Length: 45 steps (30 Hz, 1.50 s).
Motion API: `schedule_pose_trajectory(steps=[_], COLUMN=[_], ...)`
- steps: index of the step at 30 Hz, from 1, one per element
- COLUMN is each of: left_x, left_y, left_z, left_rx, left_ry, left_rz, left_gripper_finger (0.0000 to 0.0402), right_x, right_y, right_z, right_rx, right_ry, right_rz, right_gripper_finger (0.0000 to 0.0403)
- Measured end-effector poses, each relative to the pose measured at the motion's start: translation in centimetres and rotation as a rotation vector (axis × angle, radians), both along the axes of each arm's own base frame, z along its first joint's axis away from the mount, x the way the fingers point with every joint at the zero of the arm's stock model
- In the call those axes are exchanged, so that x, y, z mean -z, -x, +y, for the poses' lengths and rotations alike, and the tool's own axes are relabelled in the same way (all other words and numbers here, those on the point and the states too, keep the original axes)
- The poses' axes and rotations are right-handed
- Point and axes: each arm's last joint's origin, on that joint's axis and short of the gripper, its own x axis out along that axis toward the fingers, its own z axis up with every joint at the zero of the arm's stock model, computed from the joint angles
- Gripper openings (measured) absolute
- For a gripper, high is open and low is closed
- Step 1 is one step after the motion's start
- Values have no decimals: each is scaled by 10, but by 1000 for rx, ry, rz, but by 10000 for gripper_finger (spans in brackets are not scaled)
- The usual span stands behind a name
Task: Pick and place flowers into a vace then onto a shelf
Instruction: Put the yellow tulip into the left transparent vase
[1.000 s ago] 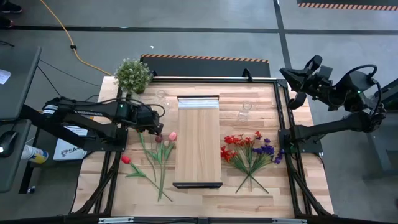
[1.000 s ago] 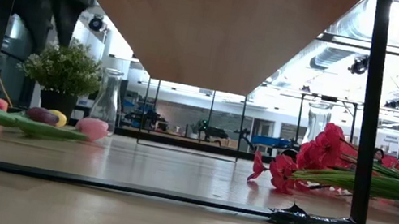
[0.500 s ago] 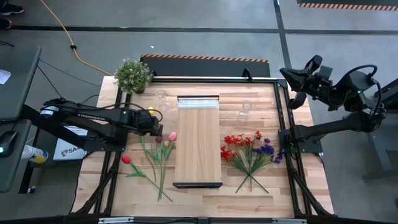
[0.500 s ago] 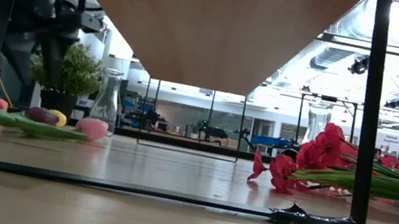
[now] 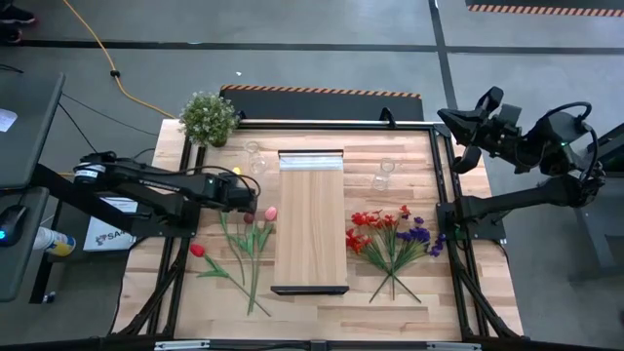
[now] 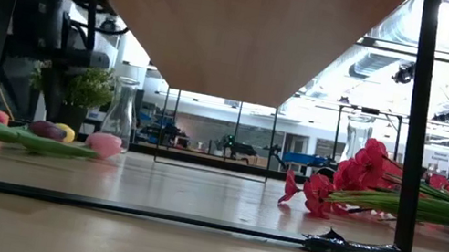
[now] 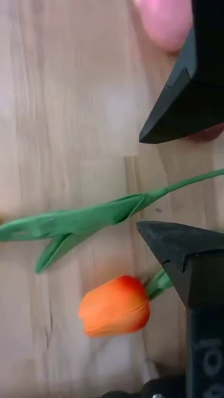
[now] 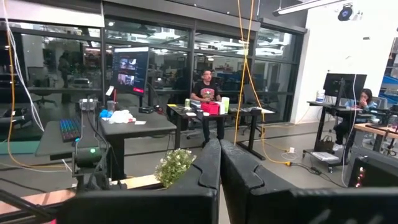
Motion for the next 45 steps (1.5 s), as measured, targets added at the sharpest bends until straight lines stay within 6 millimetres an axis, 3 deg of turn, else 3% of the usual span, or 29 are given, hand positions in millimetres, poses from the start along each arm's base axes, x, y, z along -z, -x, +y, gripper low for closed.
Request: schedule_pose_trajectory(steps=[15,24,28,40,45], left_x=[35,38,39,38,38], left_y=[-18,-19,-15,-16,-16], left_z=[0,1,2,3,3], left_rx=[-11,-31,-36,-50,-50], left_ry=[-4,-33,-72,-114,-114], left_rz=[133,154,189,180,172], left_gripper_finger=[248,243,209,60,36], right_x=[0,0,0,0,0], right_y=[0,0,0,-1,-1], right_z=[1,1,1,1,2], right_rx=[-36,-37,-37,-42,-71], right_ry=[6,6,6,5,10], right_rz=[0,0,0,-1,-1], right_gripper_finger=[0,0,0,0,0])
